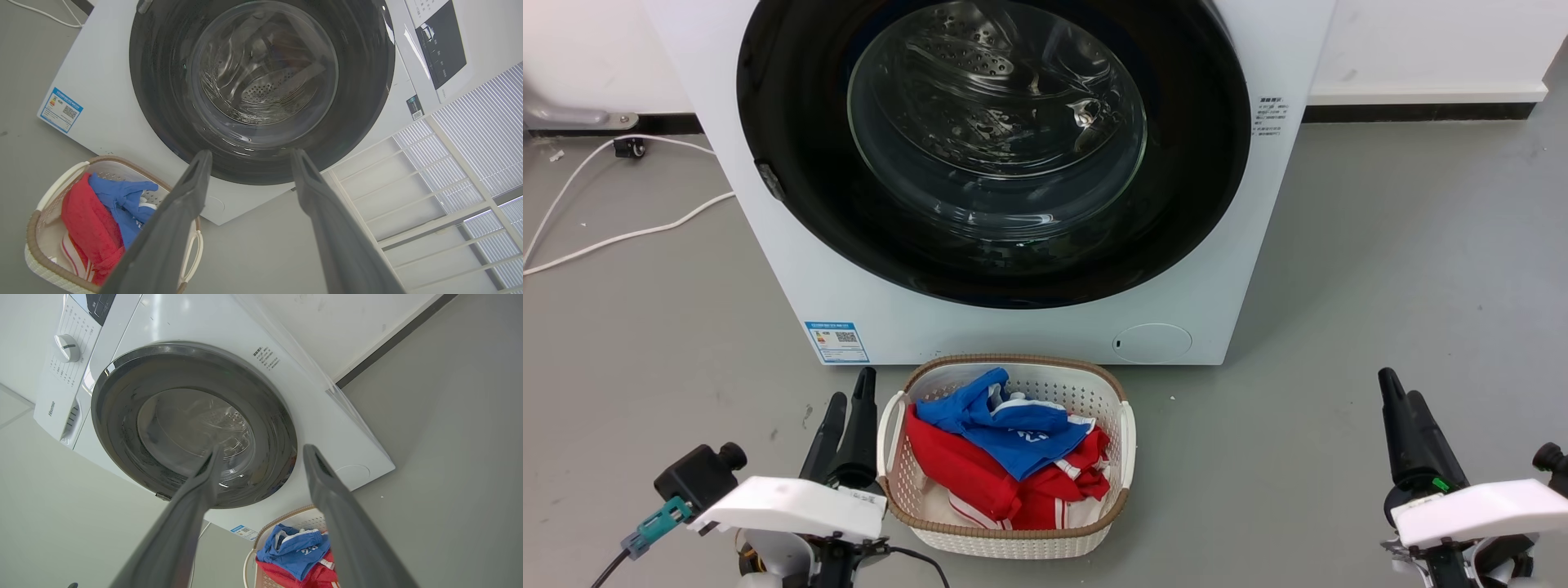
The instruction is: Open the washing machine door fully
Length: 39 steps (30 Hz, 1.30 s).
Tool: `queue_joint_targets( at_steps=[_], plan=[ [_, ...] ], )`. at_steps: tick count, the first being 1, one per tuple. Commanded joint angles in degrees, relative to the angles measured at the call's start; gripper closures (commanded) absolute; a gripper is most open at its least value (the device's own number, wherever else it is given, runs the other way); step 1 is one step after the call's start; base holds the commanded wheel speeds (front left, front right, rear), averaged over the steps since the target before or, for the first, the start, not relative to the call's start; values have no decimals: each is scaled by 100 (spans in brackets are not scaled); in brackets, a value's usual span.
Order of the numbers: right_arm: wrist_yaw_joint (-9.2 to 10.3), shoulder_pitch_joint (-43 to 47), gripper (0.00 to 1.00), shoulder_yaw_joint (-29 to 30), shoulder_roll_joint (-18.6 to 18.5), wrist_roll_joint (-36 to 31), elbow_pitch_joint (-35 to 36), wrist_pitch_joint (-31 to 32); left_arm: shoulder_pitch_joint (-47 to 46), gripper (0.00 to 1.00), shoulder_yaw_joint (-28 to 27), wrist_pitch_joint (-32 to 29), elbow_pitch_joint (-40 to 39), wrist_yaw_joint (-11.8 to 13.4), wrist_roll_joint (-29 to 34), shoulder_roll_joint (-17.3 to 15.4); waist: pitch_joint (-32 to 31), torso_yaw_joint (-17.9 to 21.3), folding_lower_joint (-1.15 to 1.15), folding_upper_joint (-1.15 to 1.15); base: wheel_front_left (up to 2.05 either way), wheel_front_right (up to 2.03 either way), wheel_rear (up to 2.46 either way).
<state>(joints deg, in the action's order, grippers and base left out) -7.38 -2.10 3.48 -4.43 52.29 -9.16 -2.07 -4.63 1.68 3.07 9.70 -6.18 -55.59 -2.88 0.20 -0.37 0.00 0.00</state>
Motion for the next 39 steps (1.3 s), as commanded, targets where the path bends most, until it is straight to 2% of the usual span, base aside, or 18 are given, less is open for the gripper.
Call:
queue_joint_targets(
  at_steps=[1, 14, 39],
  plan=[
    [-7, -43, 0, 13, 2, -312, 128, -47, -66, 0, 45, 64, -104, 43, 282, -19, 2, 2, 0, 0, 0, 0, 0],
    [-9, 33, 0, -65, -35, -1677, 358, -50, -114, 0, 299, 301, -151, 196, 1686, -167, 16, 8, 0, 0, 0, 0, 0],
    [-12, 261, 0, -70, 26, -3511, 678, 2, -122, 0, 730, 688, -63, 487, 3314, -419, 17, -9, 0, 0, 0, 0, 0]
  ],
)
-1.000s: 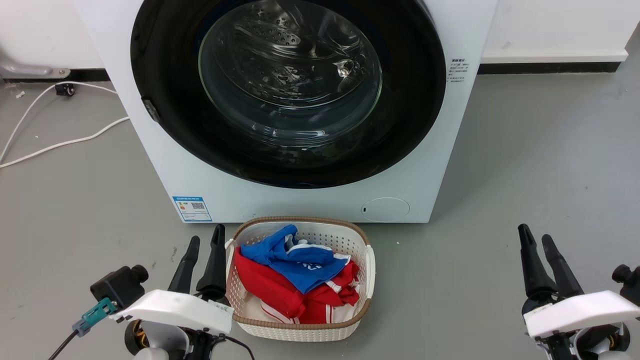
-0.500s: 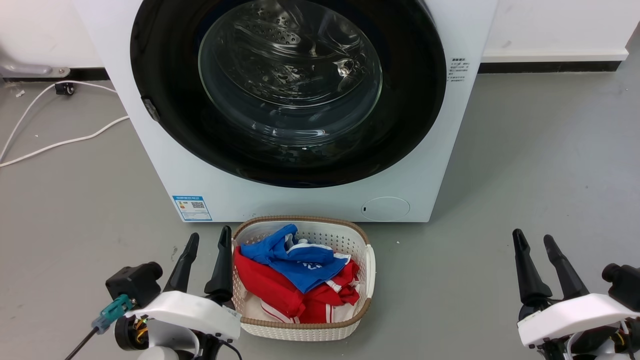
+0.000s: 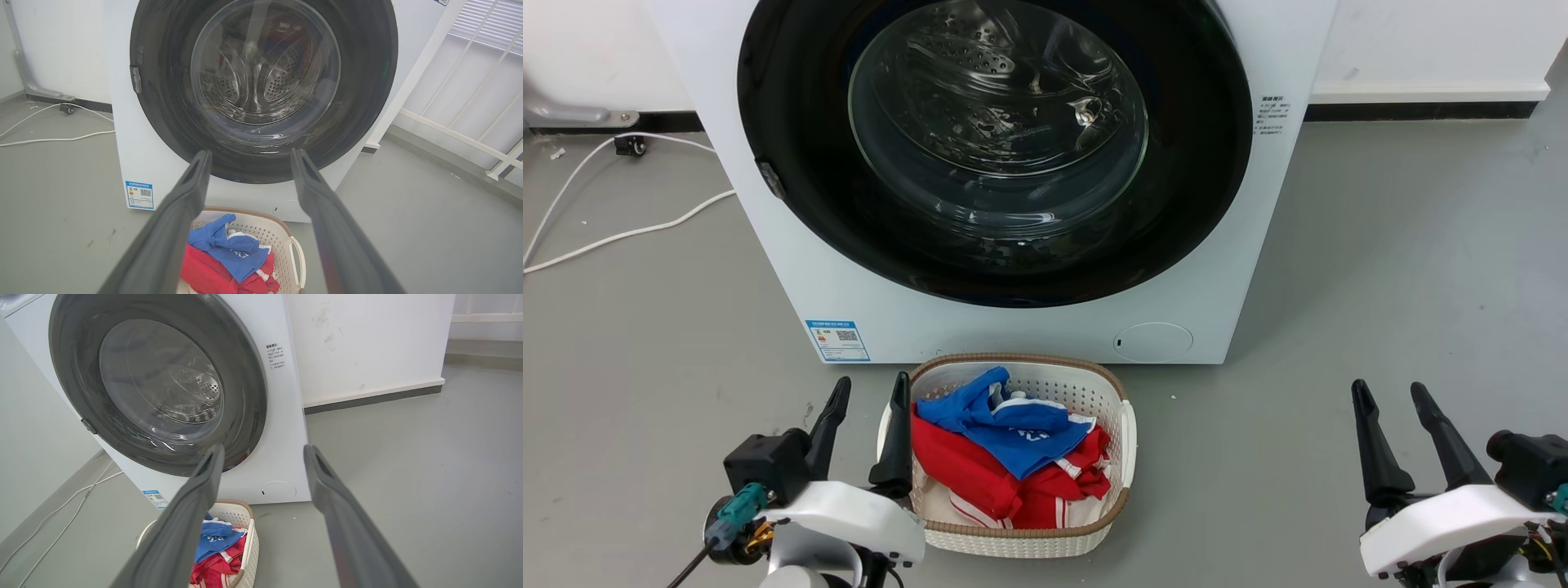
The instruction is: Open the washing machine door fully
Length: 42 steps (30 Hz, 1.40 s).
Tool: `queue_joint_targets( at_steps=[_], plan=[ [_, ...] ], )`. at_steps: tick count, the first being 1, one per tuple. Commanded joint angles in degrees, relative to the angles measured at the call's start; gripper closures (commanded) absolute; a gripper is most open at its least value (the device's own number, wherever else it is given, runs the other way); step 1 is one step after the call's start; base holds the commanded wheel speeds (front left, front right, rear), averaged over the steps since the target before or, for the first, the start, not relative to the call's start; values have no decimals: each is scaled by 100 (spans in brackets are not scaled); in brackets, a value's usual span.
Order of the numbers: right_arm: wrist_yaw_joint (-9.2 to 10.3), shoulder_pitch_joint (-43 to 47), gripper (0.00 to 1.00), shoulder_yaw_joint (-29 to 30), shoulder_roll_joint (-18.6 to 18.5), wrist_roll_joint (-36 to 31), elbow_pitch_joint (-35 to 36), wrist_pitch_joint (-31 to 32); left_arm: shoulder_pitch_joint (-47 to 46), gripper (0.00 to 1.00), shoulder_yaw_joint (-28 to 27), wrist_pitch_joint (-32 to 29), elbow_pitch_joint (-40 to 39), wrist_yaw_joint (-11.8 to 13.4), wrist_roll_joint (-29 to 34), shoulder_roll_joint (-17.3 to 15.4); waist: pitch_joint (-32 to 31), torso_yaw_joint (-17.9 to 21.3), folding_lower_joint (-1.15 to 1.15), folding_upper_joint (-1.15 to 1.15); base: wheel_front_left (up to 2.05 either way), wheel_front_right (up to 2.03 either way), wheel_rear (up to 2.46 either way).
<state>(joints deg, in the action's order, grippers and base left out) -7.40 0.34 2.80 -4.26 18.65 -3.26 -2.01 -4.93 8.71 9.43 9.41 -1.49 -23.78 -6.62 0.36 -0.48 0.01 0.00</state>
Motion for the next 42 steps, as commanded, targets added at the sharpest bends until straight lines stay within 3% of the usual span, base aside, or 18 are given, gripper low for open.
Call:
queue_joint_targets(
  at_steps=[1, 19, 42],
  plan=[
    [-10, 25, 0, 4, 12, -220, 100, 5, -95, 0, 40, 65, -30, 29, 187, -51, 0, 2, 0, 0, 0, 0, 0],
    [-12, 104, 0, -24, 73, -1322, 304, -102, -84, 0, 118, 309, 93, 127, 1012, -30, -6, 30, 0, 0, 0, 0, 0],
    [-14, 203, 0, 59, 138, -1915, 326, -229, -86, 0, 89, 548, 395, 17, 1683, 99, -54, -6, -1, 0, 0, 0, 0]
  ],
)
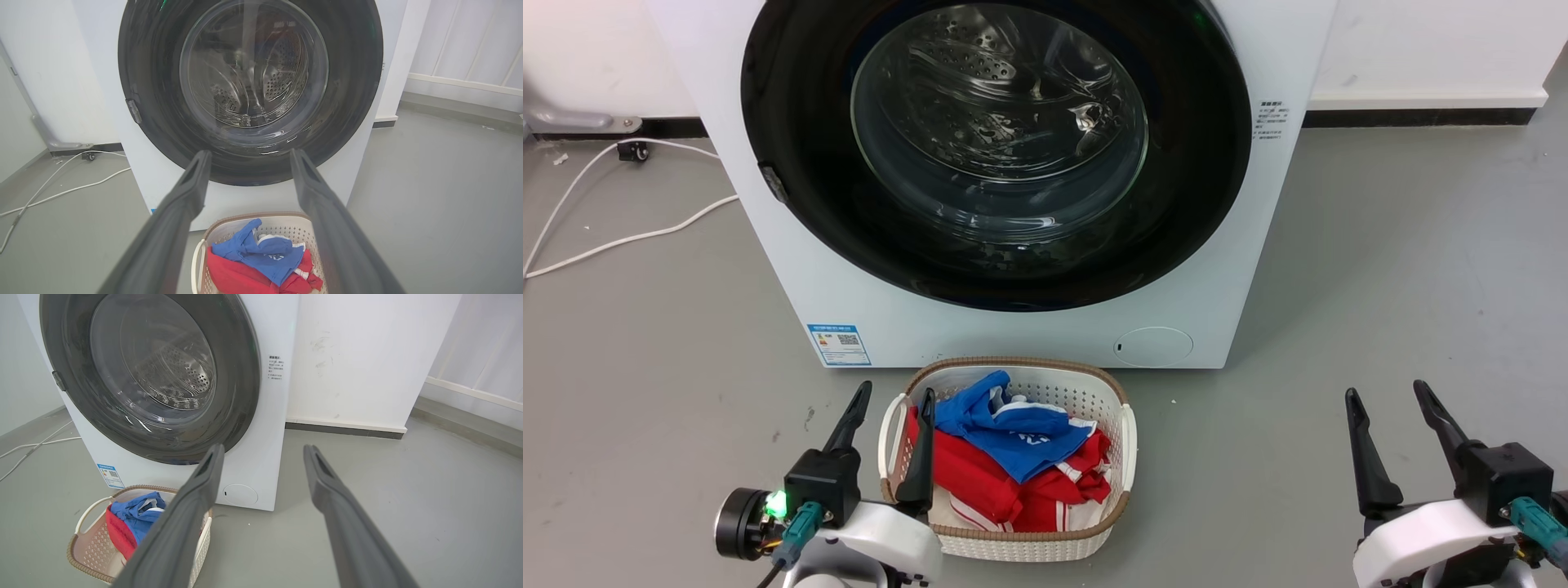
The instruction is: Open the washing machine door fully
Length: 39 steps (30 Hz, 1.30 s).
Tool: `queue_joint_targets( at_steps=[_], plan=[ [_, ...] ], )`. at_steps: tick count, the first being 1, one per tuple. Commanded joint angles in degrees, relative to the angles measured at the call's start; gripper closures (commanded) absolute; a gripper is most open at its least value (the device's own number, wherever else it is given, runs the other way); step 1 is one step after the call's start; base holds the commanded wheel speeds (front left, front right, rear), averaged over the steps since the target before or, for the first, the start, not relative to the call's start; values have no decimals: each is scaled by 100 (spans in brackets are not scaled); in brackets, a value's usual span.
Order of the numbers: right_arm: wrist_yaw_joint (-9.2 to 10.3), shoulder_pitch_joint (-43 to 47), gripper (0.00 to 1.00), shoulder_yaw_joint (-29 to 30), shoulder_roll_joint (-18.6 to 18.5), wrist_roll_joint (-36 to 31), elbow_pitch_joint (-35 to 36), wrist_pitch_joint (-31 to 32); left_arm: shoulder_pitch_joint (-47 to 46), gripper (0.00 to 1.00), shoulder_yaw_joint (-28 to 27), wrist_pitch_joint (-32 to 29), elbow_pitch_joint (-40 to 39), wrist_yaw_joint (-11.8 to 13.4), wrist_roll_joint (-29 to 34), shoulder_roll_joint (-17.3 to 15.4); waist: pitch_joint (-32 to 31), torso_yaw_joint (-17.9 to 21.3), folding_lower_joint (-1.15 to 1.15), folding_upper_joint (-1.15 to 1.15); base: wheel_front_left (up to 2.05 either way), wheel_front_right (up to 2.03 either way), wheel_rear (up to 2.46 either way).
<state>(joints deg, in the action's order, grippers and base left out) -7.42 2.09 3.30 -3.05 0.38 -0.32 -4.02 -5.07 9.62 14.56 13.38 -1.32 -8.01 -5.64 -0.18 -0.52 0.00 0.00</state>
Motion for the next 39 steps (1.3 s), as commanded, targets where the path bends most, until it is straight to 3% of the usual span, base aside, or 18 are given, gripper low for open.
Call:
queue_joint_targets(
  at_steps=[1, 24, 26, 27, 33, 39],
  plan=[
    [-12, 33, 0, 10, 20, -124, 35, -33, -85, 0, -8, 45, 2, -7, 124, 9, 2, -6, 0, 0, 0, 0, 0],
    [-6, -1, 0, 130, 22, 263, -86, -40, -109, 0, -203, 65, 146, -150, 29, 179, -25, -62, 0, 0, 0, 0, 0],
    [-6, -19, 90, 138, 22, 324, -115, -27, -111, 0, -213, 65, 151, -159, 28, 186, -25, -61, 0, 0, 0, 0, 0],
    [-7, -26, 100, 138, 22, 388, -143, -18, -117, 0, -215, 65, 147, -163, 27, 190, -25, -62, 0, 0, 0, 0, 0],
    [-7, -84, 100, 273, 18, 1279, -476, 12, -124, 0, -236, 65, 144, -191, 25, 207, -31, -79, 0, 0, 0, 0, 0],
    [-7, -227, 100, 296, 17, 3842, -923, 235, -161, 0, -203, 65, 116, -225, 20, 231, -5, -137, 0, 0, 0, 0, 0]
  ],
)
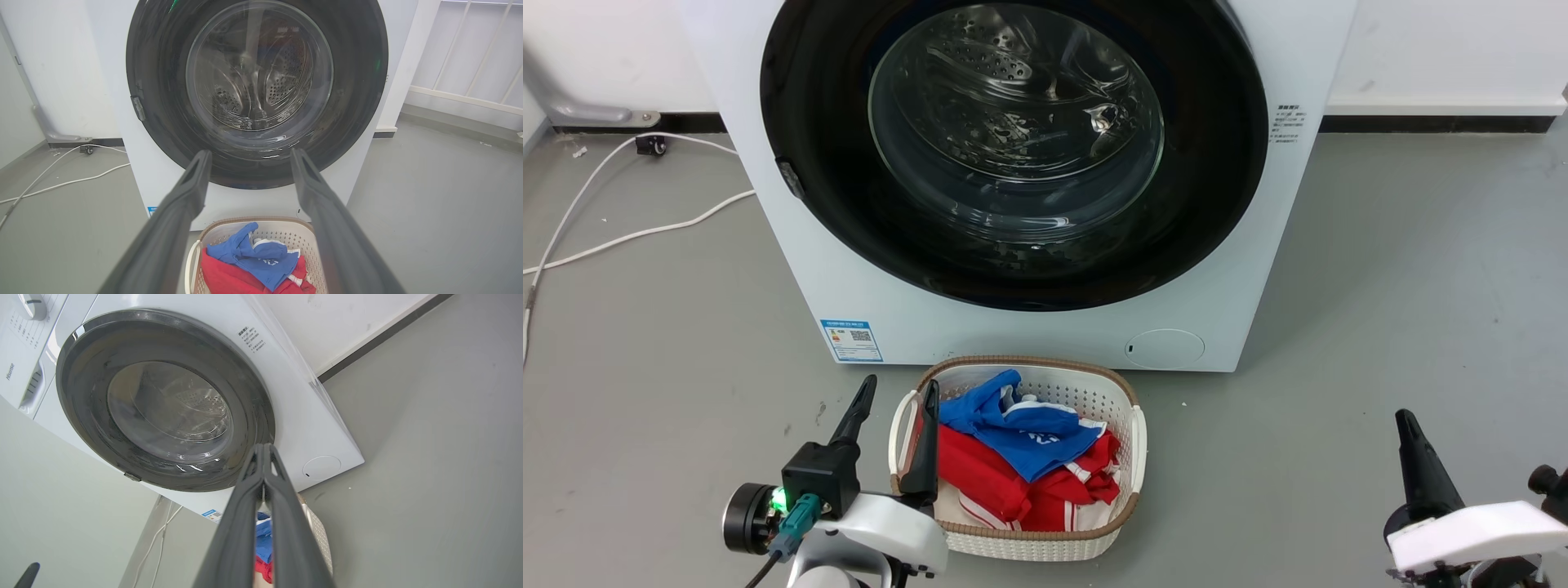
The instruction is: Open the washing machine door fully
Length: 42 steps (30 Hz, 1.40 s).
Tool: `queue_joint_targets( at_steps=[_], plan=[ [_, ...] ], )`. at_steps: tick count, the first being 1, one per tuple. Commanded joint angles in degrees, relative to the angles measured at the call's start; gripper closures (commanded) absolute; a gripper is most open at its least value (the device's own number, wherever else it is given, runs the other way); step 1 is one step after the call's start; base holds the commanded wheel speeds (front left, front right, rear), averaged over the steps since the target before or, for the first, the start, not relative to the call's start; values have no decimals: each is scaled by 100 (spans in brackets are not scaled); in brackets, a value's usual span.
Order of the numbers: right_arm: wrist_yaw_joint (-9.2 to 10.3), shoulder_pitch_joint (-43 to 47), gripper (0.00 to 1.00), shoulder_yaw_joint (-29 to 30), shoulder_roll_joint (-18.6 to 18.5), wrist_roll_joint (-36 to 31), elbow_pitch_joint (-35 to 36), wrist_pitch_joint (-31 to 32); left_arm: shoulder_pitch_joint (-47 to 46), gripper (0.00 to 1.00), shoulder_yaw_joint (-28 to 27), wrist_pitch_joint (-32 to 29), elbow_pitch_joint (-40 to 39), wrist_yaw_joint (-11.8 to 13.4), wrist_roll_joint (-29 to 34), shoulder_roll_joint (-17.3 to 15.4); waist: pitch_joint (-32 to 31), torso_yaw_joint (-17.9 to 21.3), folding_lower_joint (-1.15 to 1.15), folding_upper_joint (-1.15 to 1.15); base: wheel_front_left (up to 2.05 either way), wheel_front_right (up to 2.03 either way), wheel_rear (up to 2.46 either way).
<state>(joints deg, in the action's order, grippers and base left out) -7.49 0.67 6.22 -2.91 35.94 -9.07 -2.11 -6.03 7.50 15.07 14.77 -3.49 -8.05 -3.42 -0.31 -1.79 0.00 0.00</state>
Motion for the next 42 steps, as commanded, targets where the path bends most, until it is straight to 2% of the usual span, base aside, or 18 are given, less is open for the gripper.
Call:
queue_joint_targets(
  at_steps=[1, 7, 10, 13, 16, 23, 25, 32, 38, 42],
  plan=[
    [-1, -109, 100, 11, 2, 711, -109, 102, -58, 0, 13, 14, -27, -11, 26, 10, 12, -18, 0, 0, 0, 0, 0],
    [-1, -428, 100, 245, 1, 3760, -461, 473, -49, 0, -9, 14, -26, -23, -1, 22, 82, -35, 0, 0, 0, 0, 0],
    [-1, -701, 100, 524, -1, 4860, -661, 644, -120, 0, -16, 14, -63, 4, 28, 28, 196, -23, 0, 0, 0, 0, 0],
    [-1, -1083, 100, 828, -40, 5487, -935, 863, -178, 0, -21, 14, -110, 37, 34, 33, 354, 2, 0, 0, 0, 0, 0],
    [-1, -1532, 100, 937, -281, 5795, -1221, 1120, -265, 0, -5, 14, -162, 47, 47, 37, 557, 18, 0, 0, 0, 0, 0],
    [-1, -2527, 100, 877, -845, 6071, -1799, 1567, -498, 0, 82, 14, -312, 107, 75, 44, 1026, -9, 0, 0, 0, 0, 0],
    [-1, -2884, 100, 743, -1137, 5978, -2041, 1741, -610, 0, 139, 13, -375, 140, 72, 49, 1215, -28, 0, 0, 0, 0, 0],
    [-1, -4338, 100, 273, -1761, 6050, -3160, 2440, -900, 0, 326, 14, -533, 219, 34, 52, 1717, -140, 0, 0, 0, 0, 0],
    [-1, -5632, 100, -278, -2130, 5845, -3959, 3061, -1096, 0, 467, 14, -678, 307, -8, 53, 2032, -271, 0, 0, 0, 0, 0],
    [-1, -6521, 100, -611, -2237, 5622, -4406, 3297, -1213, 0, 530, 14, -779, 376, 79, 53, 2272, -320, 0, 0, 0, 0, 0]
  ],
)
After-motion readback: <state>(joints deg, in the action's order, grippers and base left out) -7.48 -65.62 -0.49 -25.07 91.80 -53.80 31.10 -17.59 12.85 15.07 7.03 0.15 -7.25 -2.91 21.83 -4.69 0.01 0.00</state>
